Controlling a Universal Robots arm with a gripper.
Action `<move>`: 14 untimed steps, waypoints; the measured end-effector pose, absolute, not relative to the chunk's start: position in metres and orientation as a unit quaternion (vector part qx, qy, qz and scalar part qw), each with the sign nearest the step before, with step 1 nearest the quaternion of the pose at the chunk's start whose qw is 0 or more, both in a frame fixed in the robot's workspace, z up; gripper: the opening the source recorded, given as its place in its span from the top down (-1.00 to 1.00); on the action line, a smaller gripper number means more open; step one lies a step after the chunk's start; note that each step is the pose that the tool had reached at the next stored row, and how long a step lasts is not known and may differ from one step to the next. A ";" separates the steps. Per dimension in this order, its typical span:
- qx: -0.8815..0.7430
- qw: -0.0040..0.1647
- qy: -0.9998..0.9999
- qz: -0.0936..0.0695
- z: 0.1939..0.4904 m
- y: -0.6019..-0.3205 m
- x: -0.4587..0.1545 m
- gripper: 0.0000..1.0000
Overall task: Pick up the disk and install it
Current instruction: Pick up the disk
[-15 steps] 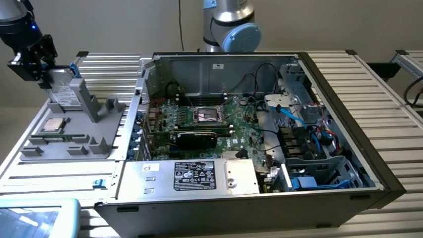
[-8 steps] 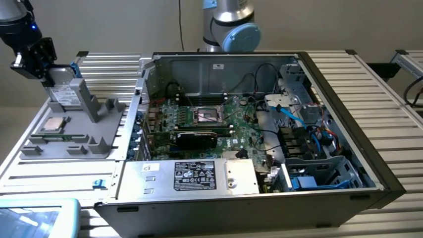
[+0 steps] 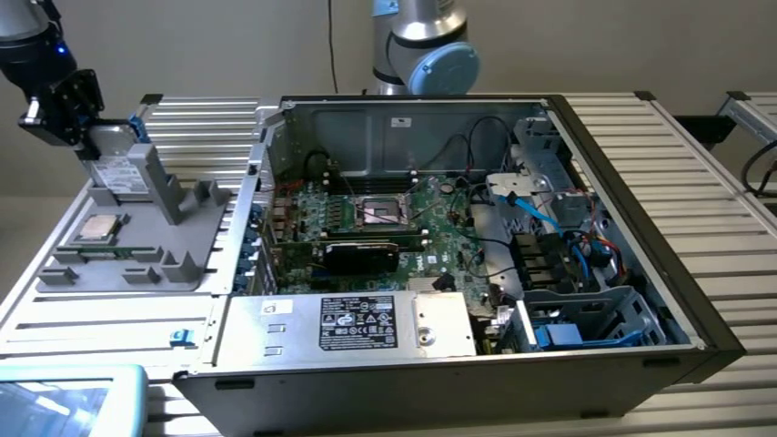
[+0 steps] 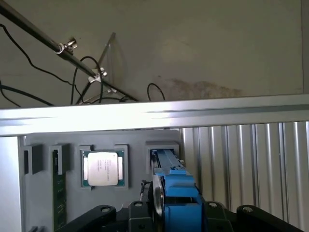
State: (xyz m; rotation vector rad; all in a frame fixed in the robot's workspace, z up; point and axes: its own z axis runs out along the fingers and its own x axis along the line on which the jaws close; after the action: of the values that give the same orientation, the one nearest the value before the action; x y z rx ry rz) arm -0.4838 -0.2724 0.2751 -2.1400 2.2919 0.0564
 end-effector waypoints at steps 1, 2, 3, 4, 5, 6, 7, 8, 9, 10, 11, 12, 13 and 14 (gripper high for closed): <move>-0.682 0.003 0.731 0.018 0.275 -0.273 -0.484 0.23; -0.682 0.003 0.731 0.018 0.275 -0.273 -0.484 0.23; -0.682 0.003 0.731 0.018 0.275 -0.273 -0.484 0.23; -0.682 0.003 0.731 0.018 0.276 -0.273 -0.484 0.23; -0.682 0.003 0.731 0.018 0.277 -0.273 -0.484 0.23; -0.682 0.003 0.731 0.018 0.278 -0.273 -0.484 0.23; -0.682 0.003 0.731 0.018 0.278 -0.273 -0.484 0.23; -0.682 0.003 0.731 0.018 0.278 -0.273 -0.484 0.23; -0.682 0.003 0.731 0.018 0.279 -0.273 -0.484 0.23; -0.682 0.003 0.731 0.018 0.280 -0.273 -0.484 0.23; -0.682 0.003 0.731 0.018 0.280 -0.273 -0.484 0.23; -0.682 0.003 0.731 0.017 0.279 -0.273 -0.484 0.23; -0.682 0.003 0.731 0.017 0.279 -0.273 -0.484 0.23; -0.682 0.003 0.731 0.017 0.279 -0.273 -0.484 0.23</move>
State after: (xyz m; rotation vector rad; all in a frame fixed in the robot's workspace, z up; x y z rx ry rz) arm -0.4837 -0.2733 0.2795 -2.1392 2.2910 0.0546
